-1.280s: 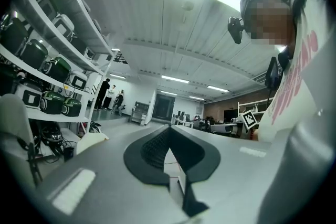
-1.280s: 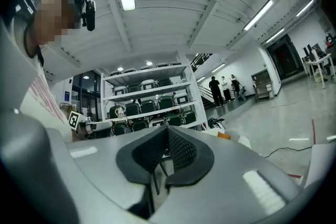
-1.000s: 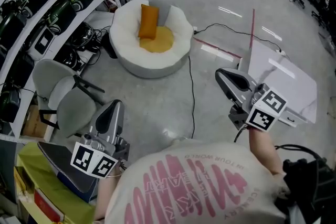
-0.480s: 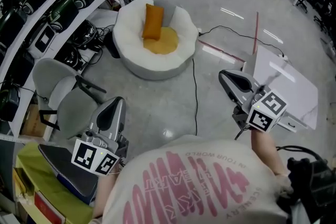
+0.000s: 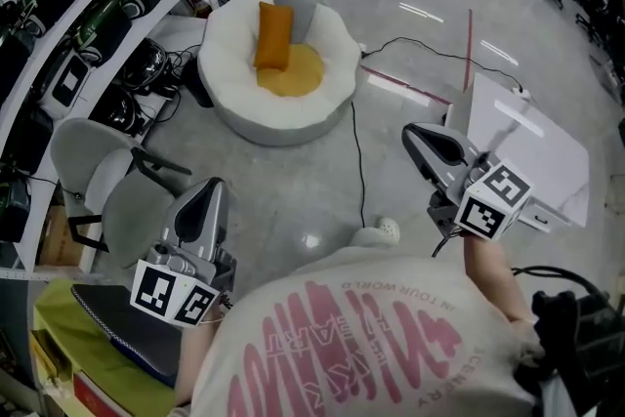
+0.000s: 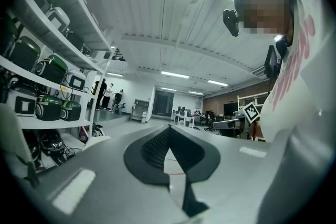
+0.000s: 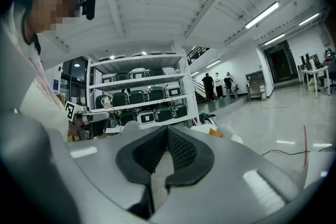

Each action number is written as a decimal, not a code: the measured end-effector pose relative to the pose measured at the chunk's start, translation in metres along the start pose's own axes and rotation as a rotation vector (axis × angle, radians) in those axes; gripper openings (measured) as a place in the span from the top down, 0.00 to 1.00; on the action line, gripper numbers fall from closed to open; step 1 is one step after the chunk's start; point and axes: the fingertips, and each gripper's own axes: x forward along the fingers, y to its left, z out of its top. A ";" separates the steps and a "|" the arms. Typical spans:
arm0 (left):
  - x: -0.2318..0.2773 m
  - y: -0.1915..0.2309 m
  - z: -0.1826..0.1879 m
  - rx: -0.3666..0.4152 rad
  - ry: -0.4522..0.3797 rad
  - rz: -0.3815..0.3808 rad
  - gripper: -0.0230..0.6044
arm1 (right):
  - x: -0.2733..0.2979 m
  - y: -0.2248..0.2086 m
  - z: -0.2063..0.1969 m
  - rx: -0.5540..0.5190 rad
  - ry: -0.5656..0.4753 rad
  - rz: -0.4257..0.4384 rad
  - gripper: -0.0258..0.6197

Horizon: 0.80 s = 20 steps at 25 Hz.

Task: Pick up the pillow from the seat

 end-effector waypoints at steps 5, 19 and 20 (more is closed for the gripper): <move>0.013 0.001 -0.010 -0.033 0.012 -0.021 0.94 | 0.005 -0.007 -0.003 0.017 0.006 -0.006 0.95; 0.049 0.033 -0.019 -0.062 0.034 0.026 0.94 | 0.062 -0.037 -0.005 0.032 0.052 0.062 0.95; 0.054 0.037 -0.019 -0.066 0.035 0.034 0.94 | 0.067 -0.042 -0.005 0.034 0.058 0.068 0.95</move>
